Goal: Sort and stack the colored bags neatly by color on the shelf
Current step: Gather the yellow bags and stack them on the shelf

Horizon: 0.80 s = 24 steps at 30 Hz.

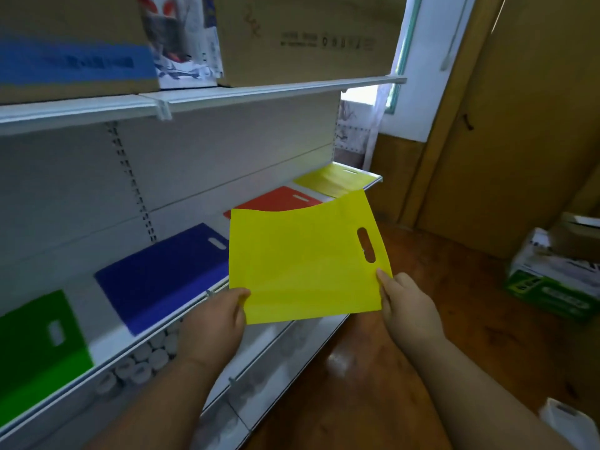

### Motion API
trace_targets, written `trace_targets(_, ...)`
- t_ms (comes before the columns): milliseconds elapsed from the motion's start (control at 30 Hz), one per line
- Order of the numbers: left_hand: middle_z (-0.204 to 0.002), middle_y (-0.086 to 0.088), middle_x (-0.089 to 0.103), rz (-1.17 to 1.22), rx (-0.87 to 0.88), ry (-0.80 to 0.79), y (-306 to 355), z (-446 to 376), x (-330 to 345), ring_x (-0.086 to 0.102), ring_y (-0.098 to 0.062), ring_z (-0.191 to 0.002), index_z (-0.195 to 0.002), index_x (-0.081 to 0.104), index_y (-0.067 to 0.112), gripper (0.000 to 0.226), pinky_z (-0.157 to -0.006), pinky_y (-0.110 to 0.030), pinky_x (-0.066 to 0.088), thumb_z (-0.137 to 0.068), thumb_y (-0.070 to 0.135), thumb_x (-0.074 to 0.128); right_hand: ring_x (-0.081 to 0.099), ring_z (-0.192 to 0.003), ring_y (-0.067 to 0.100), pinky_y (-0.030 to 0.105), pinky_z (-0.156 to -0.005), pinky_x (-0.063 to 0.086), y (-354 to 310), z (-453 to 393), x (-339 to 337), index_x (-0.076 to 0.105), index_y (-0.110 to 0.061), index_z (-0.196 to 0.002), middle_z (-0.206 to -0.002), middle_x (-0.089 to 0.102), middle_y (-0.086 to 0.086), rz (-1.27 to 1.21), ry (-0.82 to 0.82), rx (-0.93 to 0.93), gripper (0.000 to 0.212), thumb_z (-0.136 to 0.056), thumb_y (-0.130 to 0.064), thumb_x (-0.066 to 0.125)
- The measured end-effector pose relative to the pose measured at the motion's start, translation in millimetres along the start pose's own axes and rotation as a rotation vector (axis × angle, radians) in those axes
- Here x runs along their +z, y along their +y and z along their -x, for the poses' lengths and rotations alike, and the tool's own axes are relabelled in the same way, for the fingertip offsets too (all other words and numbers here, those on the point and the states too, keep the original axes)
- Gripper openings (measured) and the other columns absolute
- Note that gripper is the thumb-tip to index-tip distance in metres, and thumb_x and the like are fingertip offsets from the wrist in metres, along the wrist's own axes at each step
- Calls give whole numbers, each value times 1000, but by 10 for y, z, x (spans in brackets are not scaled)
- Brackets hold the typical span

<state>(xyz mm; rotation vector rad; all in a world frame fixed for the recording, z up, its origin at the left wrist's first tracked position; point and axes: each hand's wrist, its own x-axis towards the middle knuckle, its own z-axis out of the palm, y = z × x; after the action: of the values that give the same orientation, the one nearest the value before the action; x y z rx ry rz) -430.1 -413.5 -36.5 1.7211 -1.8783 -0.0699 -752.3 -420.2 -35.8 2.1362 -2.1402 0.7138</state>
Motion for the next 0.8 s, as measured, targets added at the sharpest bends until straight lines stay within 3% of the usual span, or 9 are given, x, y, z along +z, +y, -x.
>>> trace_targets(200,-103,-12,73,50,65,-53,250,-1002,704,67,-37,-82,-114,72,17,31,-67,-41,52,-87,6,65,55,-76,36,44,-58,48,512,-799,130,47,-17,-143,-96,49,9,70,-18,58,46,-98,-22,51)
trace_targets(500,-90,-13,74,29,318,-53,1013,-2450,1474,69,-34,-70,-105,75,16,42,-55,-38,54,-82,28,42,51,-66,31,41,-49,44,1481,-1886,30,48,-12,-143,-89,48,7,175,35,154,47,-96,-15,55)
trace_targets(667,-91,-11,74,-19,243,-94,1316,-2906,2031,68,-33,-68,-104,75,18,34,-53,-37,52,-76,19,55,53,-65,29,42,-48,46,2091,-2487,266,51,-12,-140,-86,49,6,157,10,111,45,-95,-15,56)
trace_targets(800,-101,-13,73,-9,86,-73,1523,-3268,2362,67,-36,-79,-112,73,18,43,-62,-38,51,-79,23,46,54,-66,33,44,-50,47,2541,-3355,542,53,-12,-138,-86,49,7,116,-17,-32,43,-95,-17,54)
